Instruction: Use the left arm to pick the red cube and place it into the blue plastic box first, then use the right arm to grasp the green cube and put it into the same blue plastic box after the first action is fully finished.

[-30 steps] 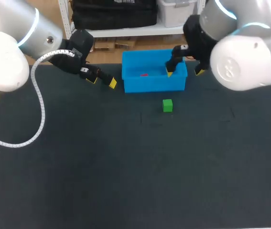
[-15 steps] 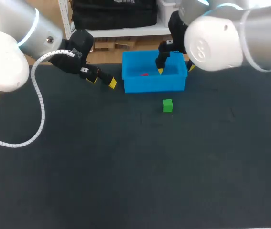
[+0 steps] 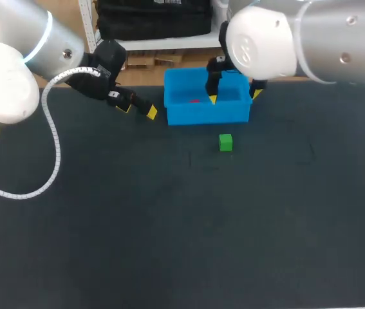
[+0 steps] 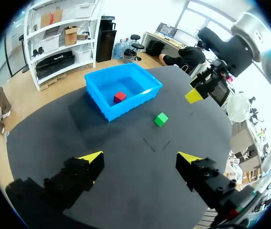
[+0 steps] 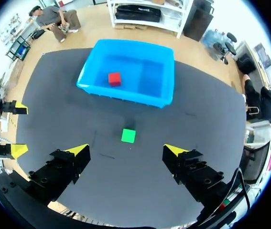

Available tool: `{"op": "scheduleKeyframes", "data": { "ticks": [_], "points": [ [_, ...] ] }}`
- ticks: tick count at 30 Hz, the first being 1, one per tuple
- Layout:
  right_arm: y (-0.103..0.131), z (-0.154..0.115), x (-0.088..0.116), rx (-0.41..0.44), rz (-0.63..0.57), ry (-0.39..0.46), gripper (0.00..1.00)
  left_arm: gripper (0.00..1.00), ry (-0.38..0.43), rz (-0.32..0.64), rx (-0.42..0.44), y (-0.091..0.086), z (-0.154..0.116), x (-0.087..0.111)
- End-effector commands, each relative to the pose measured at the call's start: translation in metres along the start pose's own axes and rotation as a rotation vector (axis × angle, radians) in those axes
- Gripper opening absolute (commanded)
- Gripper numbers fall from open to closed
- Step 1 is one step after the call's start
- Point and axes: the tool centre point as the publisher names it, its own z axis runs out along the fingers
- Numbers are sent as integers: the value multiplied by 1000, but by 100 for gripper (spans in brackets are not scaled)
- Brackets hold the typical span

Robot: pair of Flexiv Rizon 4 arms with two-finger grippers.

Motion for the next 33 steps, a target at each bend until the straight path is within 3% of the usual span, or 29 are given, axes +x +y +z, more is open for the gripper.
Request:
{"op": "scheduleKeyframes", "data": {
  "ticks": [1, 33],
  "points": [
    [2, 5, -9, 14, 13, 59, 100, 100, -5, 2, 2, 0, 0, 1],
    [1, 49, -5, 12, 55, 103, 100, 100, -5, 2, 2, 0, 0, 1]
  ]
}}
